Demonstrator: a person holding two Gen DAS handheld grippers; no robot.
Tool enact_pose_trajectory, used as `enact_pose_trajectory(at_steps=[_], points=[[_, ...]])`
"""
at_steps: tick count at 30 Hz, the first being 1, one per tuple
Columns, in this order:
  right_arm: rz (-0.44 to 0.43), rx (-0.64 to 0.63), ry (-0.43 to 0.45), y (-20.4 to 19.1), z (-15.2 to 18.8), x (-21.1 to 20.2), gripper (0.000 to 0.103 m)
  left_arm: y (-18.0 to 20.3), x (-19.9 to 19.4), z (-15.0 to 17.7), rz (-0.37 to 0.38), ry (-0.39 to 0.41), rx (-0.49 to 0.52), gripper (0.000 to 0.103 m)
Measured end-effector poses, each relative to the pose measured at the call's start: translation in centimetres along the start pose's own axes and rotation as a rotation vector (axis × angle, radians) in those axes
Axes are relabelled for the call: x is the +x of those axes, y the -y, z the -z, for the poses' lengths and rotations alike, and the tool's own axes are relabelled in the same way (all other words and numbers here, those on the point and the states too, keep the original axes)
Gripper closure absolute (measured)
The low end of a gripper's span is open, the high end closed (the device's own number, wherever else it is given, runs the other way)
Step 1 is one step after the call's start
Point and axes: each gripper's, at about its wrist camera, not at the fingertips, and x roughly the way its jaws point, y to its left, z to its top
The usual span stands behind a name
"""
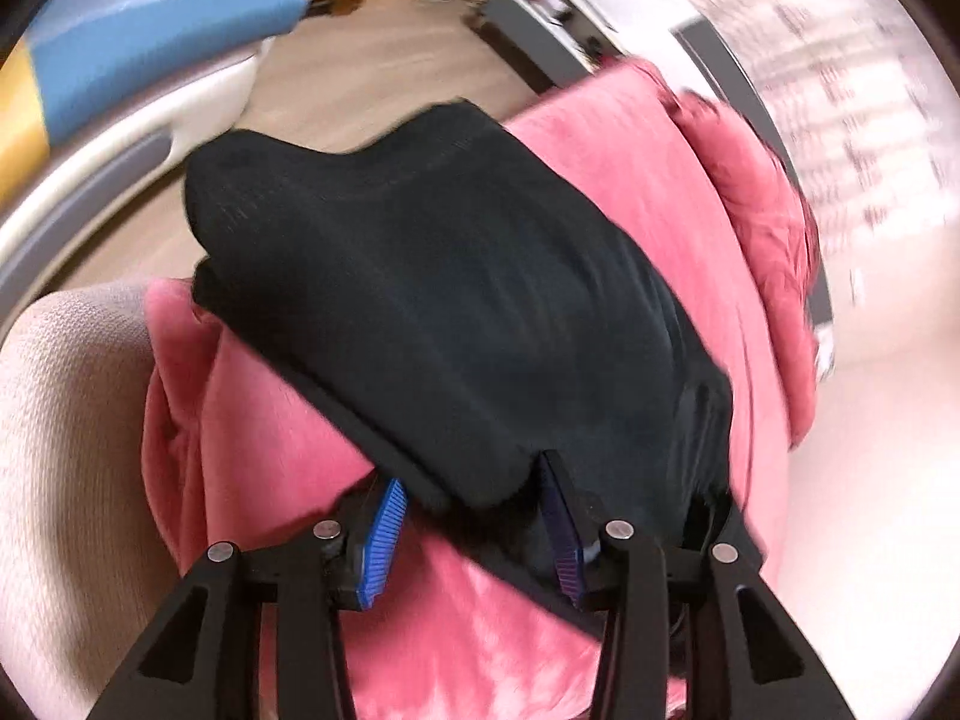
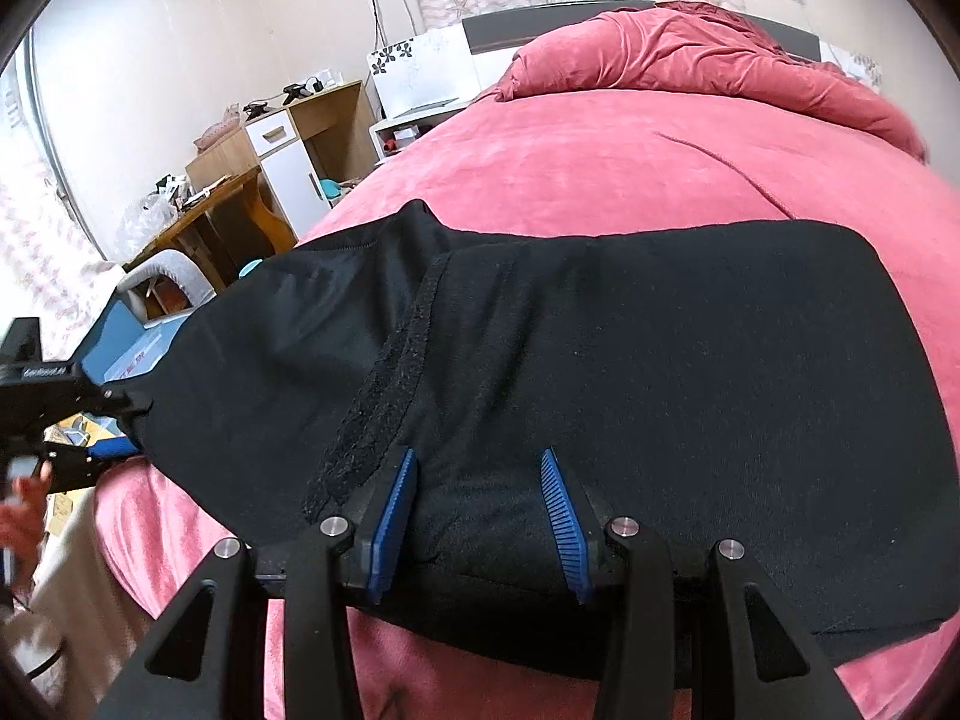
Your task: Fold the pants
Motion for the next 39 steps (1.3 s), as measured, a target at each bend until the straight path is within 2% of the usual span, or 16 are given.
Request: enact_pose_trajectory(at_steps=[4,8,10,12,15,17,18,20,23,29,35,39], points=[[0.004,-0.005,0.001,-0.1,0.1,-0.1,0.058,-1.0,0.6,-2.3,0.041,0.025,-0.092,0.058],[0.005,-0.005,0.001,-0.1,0.1,-0.1,0.058,-1.7,0.9,-2.7,0.077,0.052,-0.122,0.059],[0.008,-0.005,0.0,-0.1,0.0,-0.1,0.059,-2.0,0.7,-3.0,0.08,0.069,-0.113,0.063],[0.019,-0.007,-0.004,-0.3,-0.2,-0.3,0.059,-2.5,0.8,-3.2,0.078,0.071,-0.112,0.072],[-0.015,-0.014,0.052,-1.1,-0.7,-1.5,0.064,-3.0,0.6,-3.3,0.082,0.082,-0.091,0.081],[-0.025,-0.046,0.036,-1.7,-1.0,-1.3,0.077,-2.5,-0.1,-3.0,0.072,0.105,-0.04,0.085],[-0.03,-0.059,0.013,-2.0,-1.0,-0.7,0.079,-2.1,-0.5,-2.9,0.066,0.12,-0.017,0.087],[-0.013,-0.077,-0.035,-2.3,-0.6,0.5,0.079,-0.4,-1.6,-2.5,0.042,0.171,0.058,0.089],[-0.021,-0.071,-0.039,-2.0,-0.5,0.9,0.079,3.0,-3.5,-1.7,0.024,0.252,0.191,0.089],[-0.1,0.074,-0.018,0.5,-0.8,0.0,0.079,11.4,-6.5,1.1,0.032,0.363,0.497,0.09],[-0.066,0.192,0.059,3.2,-1.1,-2.9,0.078,17.1,-7.6,4.5,0.098,0.389,0.691,0.09],[-0.024,0.278,0.059,5.9,-1.0,-4.2,0.077,20.9,-7.1,7.4,0.147,0.369,0.818,0.09]])
